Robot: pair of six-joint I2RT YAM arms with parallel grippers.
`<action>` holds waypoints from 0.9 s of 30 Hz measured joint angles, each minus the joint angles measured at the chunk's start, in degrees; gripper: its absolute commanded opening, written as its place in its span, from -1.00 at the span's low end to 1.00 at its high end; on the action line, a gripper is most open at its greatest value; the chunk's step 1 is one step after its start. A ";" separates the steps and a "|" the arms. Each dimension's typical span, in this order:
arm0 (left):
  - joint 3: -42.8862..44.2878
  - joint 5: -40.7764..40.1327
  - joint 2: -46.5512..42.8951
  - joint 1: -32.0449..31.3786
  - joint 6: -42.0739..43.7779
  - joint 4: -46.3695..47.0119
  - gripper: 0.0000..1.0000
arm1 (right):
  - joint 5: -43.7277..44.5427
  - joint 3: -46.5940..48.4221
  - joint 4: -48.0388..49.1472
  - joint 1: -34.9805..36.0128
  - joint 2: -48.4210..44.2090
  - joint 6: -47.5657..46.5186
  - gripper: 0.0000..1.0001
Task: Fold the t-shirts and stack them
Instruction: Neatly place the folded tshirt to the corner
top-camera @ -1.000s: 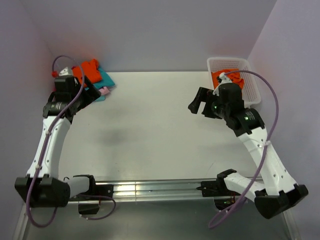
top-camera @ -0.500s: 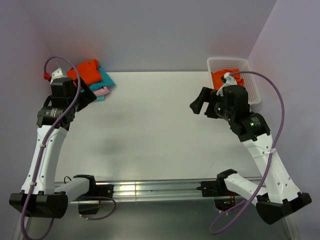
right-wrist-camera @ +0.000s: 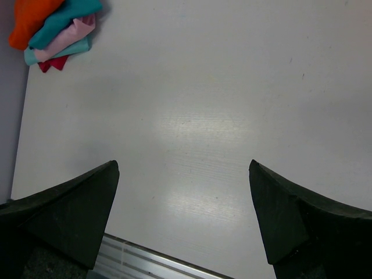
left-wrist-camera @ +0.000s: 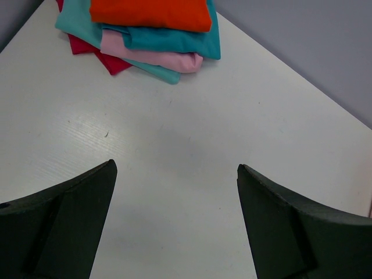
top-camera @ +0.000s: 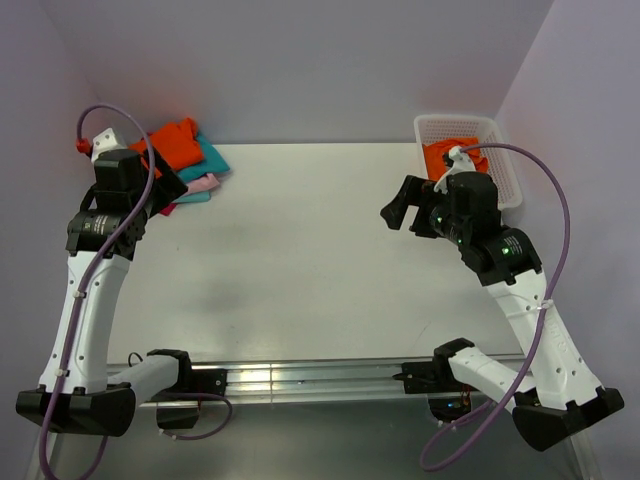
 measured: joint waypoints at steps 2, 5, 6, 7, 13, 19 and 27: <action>0.09 -0.50 0.00 -0.11 0.15 -0.35 0.81 | 0.02 -0.09 0.00 0.00 -0.04 -0.07 1.00; 0.13 -0.61 0.00 -0.28 0.24 -0.63 0.80 | 0.02 -0.17 -0.09 0.00 -0.04 -0.22 1.00; 0.20 -0.68 0.02 -0.35 0.33 -0.74 0.80 | 0.02 -0.17 -0.07 0.02 -0.04 -0.24 1.00; 0.22 -0.76 0.02 -0.39 0.48 -0.74 0.80 | 0.02 -0.17 -0.07 0.04 -0.04 -0.24 1.00; 1.29 -1.60 0.11 -0.72 1.03 -1.07 0.80 | 0.02 -0.17 -0.07 0.13 0.00 -0.28 1.00; 1.62 -2.16 0.28 -0.98 1.09 -1.11 0.80 | 0.39 -0.17 -0.09 0.37 0.24 -0.48 1.00; 2.08 -3.78 0.94 -1.22 1.27 -1.16 0.80 | 1.05 -0.15 -0.09 0.83 1.01 -0.55 1.00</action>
